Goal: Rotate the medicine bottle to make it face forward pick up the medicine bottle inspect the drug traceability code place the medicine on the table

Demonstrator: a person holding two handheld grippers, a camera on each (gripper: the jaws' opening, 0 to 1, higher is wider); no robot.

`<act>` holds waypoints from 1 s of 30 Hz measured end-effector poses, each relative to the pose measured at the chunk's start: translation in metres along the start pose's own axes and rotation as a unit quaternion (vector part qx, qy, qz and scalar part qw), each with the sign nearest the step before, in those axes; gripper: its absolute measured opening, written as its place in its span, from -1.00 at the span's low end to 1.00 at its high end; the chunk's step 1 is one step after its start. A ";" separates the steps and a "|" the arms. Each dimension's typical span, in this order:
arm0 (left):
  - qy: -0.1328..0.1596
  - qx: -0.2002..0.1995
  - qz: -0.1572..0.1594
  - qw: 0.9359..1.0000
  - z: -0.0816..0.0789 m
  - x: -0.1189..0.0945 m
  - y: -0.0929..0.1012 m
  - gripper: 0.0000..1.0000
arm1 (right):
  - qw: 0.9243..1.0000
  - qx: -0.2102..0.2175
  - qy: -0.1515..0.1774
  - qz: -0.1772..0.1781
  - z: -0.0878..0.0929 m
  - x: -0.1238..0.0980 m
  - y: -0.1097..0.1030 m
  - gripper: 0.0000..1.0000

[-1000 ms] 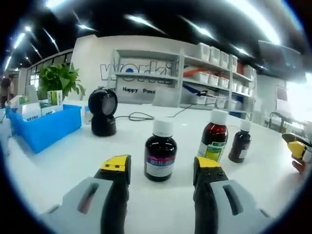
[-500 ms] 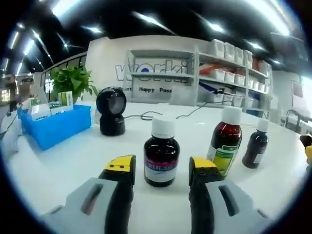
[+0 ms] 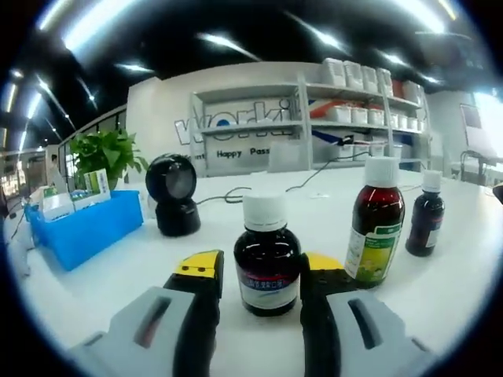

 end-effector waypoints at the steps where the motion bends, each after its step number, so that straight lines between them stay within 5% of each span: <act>1: -0.001 -0.003 0.001 1.000 0.001 0.001 -0.001 -0.40 | 1.000 0.000 0.000 0.000 0.000 0.000 0.000 -0.39; 30: 0.002 -0.017 0.025 1.000 0.000 0.005 -0.002 -0.54 | 1.000 -0.003 -0.002 0.002 0.001 0.000 0.000 -0.41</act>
Point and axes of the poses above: the point that each gripper's makers call its tool centre point, and the gripper's own axes: x roughly forward along the fingers, y roughly to its right, z roughly out of its underside, the point moved 4 cm from there along -x, roughly backward along the fingers, and after that the axes turned 4 degrees about -x, right-handed, at the moved point
